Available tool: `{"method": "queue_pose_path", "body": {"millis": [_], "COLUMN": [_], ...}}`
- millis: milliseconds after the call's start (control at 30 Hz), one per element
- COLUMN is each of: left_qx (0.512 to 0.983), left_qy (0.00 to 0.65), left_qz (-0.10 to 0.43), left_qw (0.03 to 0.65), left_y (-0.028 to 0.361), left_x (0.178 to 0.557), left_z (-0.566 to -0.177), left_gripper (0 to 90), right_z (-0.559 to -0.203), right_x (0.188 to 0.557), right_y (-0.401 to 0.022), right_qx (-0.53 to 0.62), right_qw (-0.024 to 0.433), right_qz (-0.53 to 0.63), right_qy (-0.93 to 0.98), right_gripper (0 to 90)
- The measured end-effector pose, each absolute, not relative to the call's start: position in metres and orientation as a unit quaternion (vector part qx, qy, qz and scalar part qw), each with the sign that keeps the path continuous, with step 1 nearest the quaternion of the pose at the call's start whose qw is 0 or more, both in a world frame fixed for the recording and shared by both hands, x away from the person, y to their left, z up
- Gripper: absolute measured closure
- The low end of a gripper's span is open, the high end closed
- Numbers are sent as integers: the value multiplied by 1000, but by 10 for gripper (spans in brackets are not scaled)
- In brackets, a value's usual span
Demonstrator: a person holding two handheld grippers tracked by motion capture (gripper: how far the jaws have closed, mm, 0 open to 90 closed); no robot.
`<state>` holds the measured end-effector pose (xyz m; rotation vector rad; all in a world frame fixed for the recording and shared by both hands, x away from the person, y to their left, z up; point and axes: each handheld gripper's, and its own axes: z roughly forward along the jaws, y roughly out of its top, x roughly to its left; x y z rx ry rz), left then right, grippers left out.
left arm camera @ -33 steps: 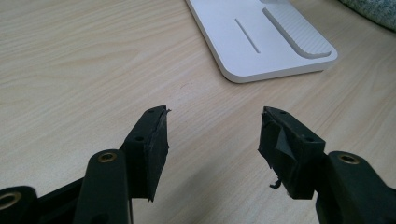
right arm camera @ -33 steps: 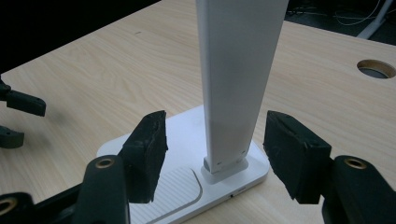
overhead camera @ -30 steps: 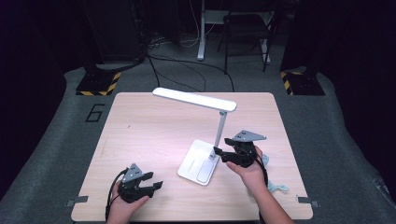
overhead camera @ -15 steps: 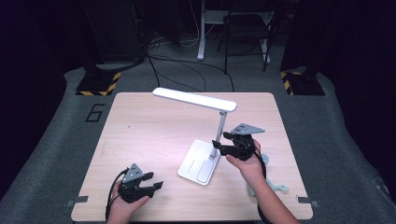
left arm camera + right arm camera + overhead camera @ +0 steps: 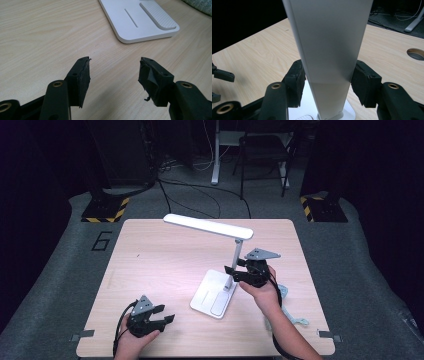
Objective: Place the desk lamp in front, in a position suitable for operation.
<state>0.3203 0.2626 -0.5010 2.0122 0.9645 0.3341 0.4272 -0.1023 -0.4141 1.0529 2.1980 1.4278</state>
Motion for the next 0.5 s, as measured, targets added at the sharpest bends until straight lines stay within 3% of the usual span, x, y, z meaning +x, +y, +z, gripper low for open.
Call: {"method": "queue_pose_path", "body": {"millis": [500], "left_qx": [808], "left_qy": [384], "left_qz": [136], "left_qw": [426], "left_y": [262], "left_x": [321], "left_z": [-501], "left_gripper": [419], "right_z": [-414], "right_x": [419], "right_y": [-108], "right_qx": [357], "right_qw": [156], "right_qz": [497], "right_qy": [775], "right_gripper": [507]}}
